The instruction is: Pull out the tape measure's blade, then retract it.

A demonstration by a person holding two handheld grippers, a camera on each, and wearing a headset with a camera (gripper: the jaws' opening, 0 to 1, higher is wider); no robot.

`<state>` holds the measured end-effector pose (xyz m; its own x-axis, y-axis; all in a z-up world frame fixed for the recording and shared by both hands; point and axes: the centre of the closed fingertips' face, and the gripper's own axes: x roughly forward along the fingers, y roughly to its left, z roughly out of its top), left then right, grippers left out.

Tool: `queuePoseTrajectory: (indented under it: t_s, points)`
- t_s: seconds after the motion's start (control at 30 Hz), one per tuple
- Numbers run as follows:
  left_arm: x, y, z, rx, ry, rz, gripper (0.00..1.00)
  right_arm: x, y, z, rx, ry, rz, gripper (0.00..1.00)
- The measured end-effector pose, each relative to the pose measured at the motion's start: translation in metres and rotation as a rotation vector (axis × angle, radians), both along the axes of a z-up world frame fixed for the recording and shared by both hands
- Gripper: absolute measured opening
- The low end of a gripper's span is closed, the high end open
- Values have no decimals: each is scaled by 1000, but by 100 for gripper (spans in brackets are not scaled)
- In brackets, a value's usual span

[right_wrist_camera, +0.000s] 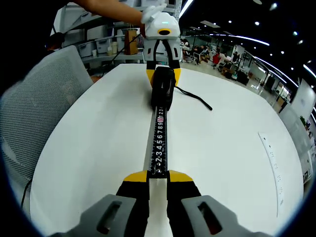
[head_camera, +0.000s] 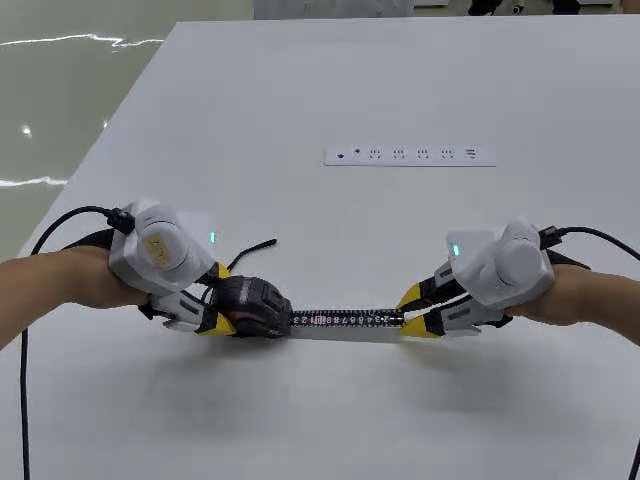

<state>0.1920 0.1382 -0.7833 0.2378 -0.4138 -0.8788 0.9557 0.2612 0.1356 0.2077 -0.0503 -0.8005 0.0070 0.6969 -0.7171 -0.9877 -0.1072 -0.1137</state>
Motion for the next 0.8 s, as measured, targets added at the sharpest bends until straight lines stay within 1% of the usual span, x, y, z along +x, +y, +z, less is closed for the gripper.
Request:
queuePoseTrajectory:
  t_s: [0.03,0.07,0.13,0.2,0.27,0.57,0.73,0.8]
  points:
    - [-1,-1,0,0,0,0,27,-1,0,0,0,1,-2,11]
    - [1,2,0,-1,0,-1,27,-2,-1,1,0,2,-2,11]
    - [1,1,0,-1,0,0,27,2,-2,-2,0,2,-3,11]
    - [1,1,0,0,1,0,27,-2,-2,2,0,1,-3,11]
    - [1,0,0,1,0,-3,27,0,-3,-1,0,3,-3,11]
    - [3,3,-1,6,1,-6,27,-1,-5,-2,3,7,-6,11]
    - [1,-1,0,9,2,-6,27,-1,-6,-2,4,10,-7,11]
    - [0,-2,0,8,2,-6,27,0,-7,-5,4,12,-8,11]
